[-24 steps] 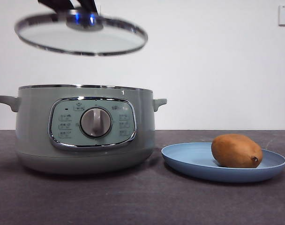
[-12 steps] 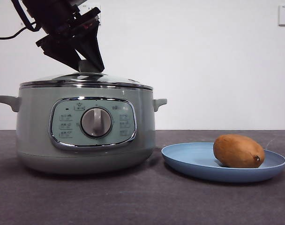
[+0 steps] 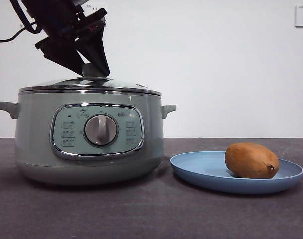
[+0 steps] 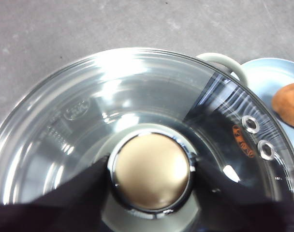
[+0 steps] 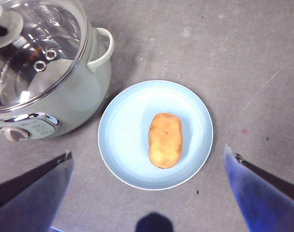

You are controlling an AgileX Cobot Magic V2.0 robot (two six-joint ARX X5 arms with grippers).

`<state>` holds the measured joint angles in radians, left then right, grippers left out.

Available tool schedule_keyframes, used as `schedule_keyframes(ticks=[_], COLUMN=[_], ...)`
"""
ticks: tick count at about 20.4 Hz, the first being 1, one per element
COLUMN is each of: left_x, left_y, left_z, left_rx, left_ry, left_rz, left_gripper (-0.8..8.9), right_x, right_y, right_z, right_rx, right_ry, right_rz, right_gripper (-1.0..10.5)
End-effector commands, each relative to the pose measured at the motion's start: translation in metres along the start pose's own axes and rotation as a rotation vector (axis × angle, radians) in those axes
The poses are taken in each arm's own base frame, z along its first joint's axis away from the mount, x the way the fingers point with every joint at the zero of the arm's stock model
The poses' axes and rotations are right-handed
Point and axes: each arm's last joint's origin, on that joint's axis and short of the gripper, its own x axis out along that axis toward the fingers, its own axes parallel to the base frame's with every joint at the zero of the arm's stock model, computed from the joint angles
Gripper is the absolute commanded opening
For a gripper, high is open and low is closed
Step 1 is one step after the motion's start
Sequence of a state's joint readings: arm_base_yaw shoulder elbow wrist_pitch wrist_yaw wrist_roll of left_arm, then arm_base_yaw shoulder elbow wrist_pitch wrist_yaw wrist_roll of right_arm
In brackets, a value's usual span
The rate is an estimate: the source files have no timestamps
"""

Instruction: Take the potato out from the steamer,put the potato on the plate,close the lid

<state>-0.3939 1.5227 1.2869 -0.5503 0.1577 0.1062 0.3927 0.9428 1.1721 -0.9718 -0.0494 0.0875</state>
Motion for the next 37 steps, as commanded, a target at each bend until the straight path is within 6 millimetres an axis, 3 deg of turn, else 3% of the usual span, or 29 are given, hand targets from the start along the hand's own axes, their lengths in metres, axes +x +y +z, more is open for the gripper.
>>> schedule_keyframes(ticks=[1,7,12,16,18,21,22,23,25,37], left_x=[0.008,-0.029,-0.106,-0.167,-0.186,-0.192,-0.192,-0.192,-0.192,-0.191], left_y=[0.002,0.000,-0.010,-0.026,-0.033,-0.038,-0.038,-0.038,-0.038,-0.041], left_z=[-0.007,0.030,0.067,0.073,0.076,0.077,0.077,0.077,0.077,0.077], left_rx=[-0.041,-0.035,-0.027,0.024,0.058,0.078,0.078,0.104,0.127,0.106], left_ry=[0.062,0.012,0.019,0.037,-0.021,-0.041,-0.041,-0.044,-0.043,-0.031], left_rz=[0.022,0.027,-0.025,-0.257,-0.322,-0.330,-0.329,-0.327,-0.303,-0.247], left_gripper=[4.46,4.46,4.43,4.40,4.38,3.98,2.28,-0.49,-0.08,-0.03], right_x=[0.000,0.000,-0.003,-0.007,-0.007,-0.007,-0.007,-0.007,-0.007,-0.007], right_y=[0.000,0.000,0.003,0.011,0.013,0.013,0.013,0.013,0.013,0.013], right_z=[0.000,0.001,0.005,0.009,0.010,0.010,0.010,0.010,0.010,0.009], right_rx=[0.010,0.010,0.004,-0.029,-0.036,-0.035,-0.038,-0.059,-0.101,-0.100], right_ry=[-0.004,-0.013,-0.043,-0.057,-0.062,-0.062,-0.062,-0.067,-0.073,-0.069], right_rz=[-0.002,0.002,0.075,0.371,0.432,0.422,0.420,0.421,0.419,0.418], right_gripper=[5.3,5.3,5.3,5.3,5.3,4.9,3.2,0.5,-0.2,-0.2])
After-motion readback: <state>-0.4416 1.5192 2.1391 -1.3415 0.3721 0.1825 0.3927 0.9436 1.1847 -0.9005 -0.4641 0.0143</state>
